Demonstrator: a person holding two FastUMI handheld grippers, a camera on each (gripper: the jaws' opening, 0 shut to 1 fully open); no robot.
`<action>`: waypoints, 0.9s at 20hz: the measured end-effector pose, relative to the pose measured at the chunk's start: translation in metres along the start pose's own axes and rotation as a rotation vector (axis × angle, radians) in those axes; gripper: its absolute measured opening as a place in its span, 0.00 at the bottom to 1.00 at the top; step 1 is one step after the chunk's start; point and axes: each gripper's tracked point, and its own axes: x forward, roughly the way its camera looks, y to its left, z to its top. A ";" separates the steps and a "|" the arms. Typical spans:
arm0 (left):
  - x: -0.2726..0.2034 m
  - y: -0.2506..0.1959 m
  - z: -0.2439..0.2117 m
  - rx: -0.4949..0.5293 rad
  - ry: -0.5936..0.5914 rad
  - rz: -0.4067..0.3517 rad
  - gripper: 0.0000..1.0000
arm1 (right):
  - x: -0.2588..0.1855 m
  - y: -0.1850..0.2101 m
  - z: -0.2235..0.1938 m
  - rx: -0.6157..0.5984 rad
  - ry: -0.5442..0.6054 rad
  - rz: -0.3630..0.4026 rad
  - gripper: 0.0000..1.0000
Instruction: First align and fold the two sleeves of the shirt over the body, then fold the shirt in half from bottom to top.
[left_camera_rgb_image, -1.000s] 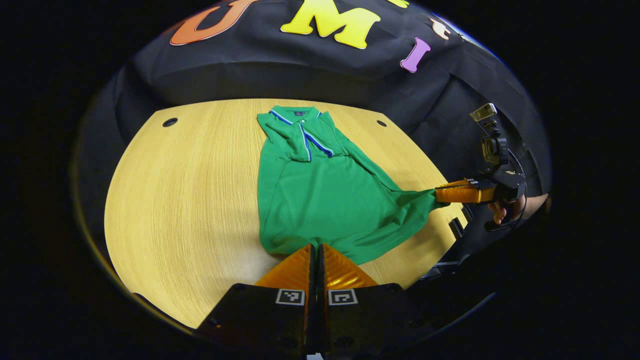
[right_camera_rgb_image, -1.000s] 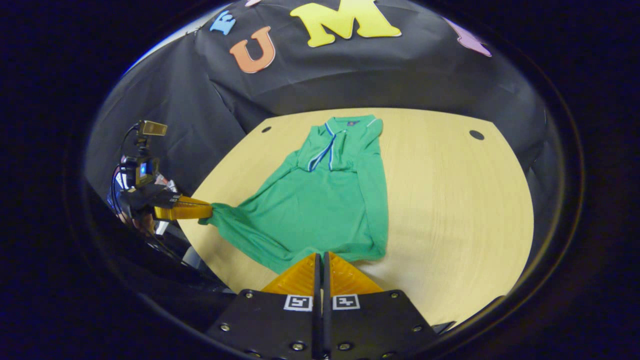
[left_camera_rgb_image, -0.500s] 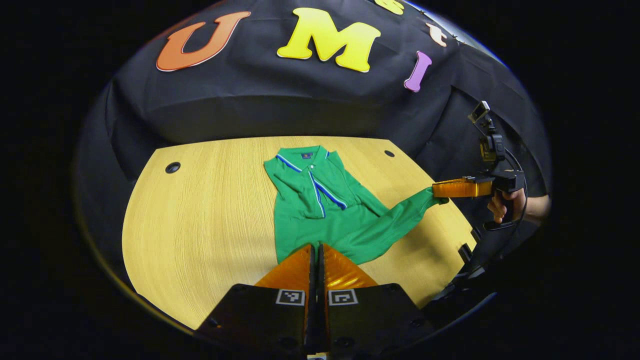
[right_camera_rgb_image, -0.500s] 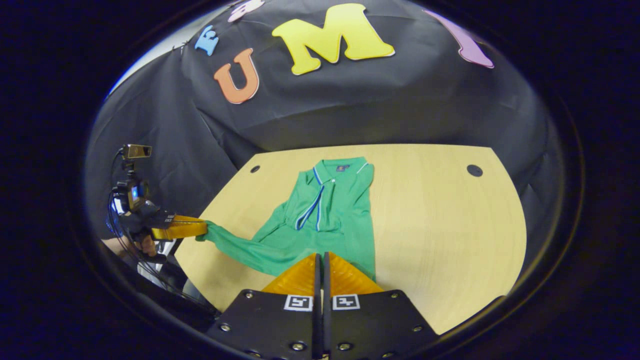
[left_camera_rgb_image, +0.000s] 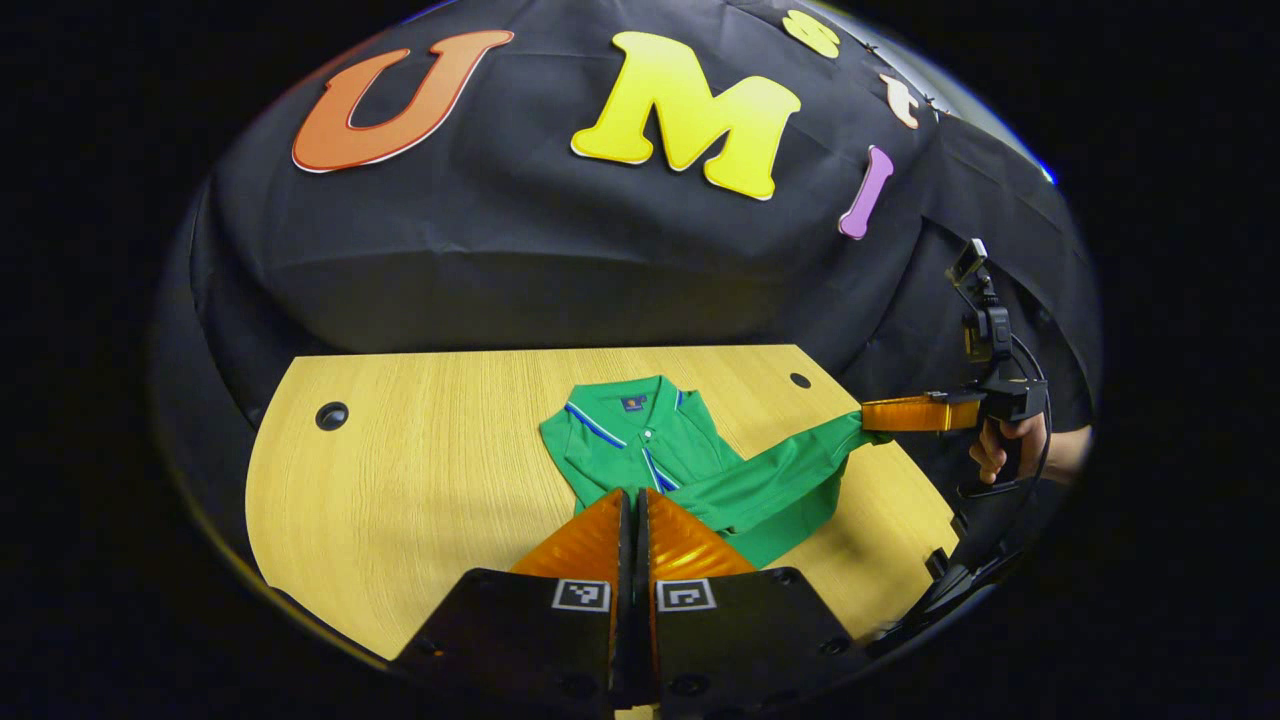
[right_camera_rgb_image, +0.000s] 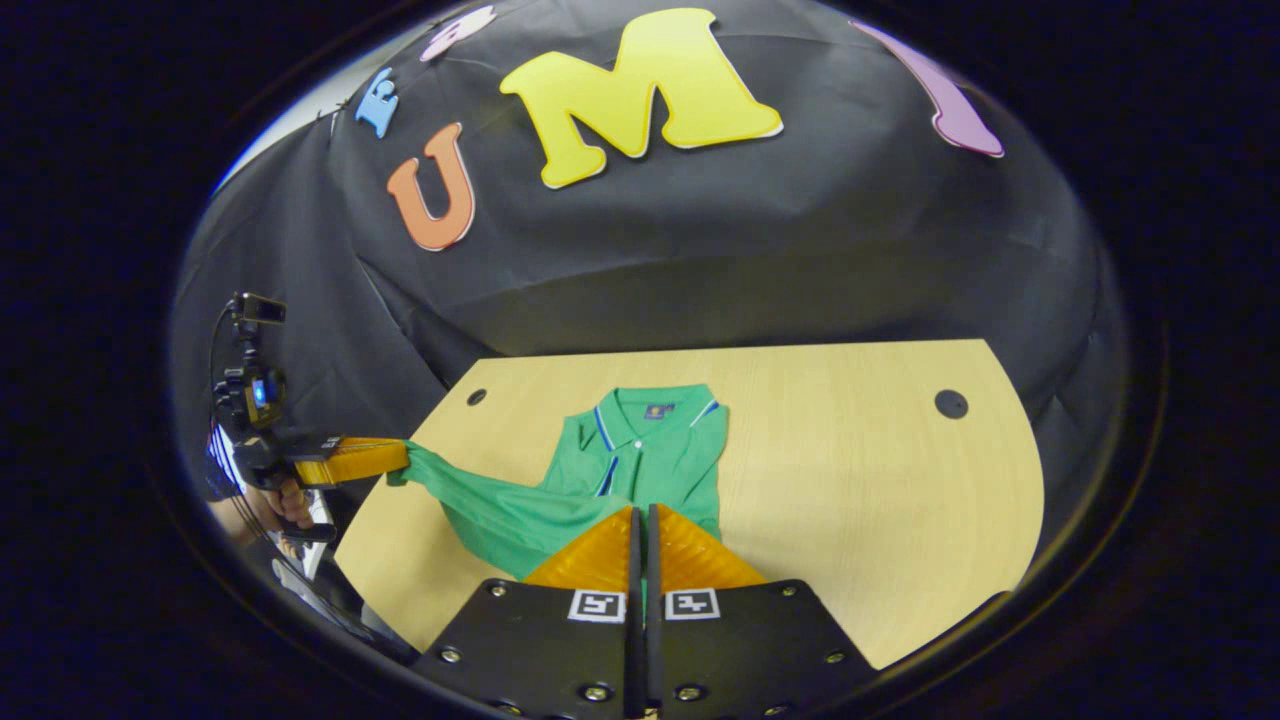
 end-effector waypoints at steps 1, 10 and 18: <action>0.005 0.003 0.005 -0.005 -0.006 0.000 0.03 | 0.005 -0.002 0.007 -0.003 -0.006 -0.004 0.00; 0.047 0.039 0.051 0.000 -0.053 0.033 0.03 | 0.048 -0.027 0.055 0.014 -0.046 -0.047 0.00; 0.083 0.065 0.065 -0.027 -0.082 0.071 0.03 | 0.085 -0.038 0.079 0.038 -0.067 -0.074 0.00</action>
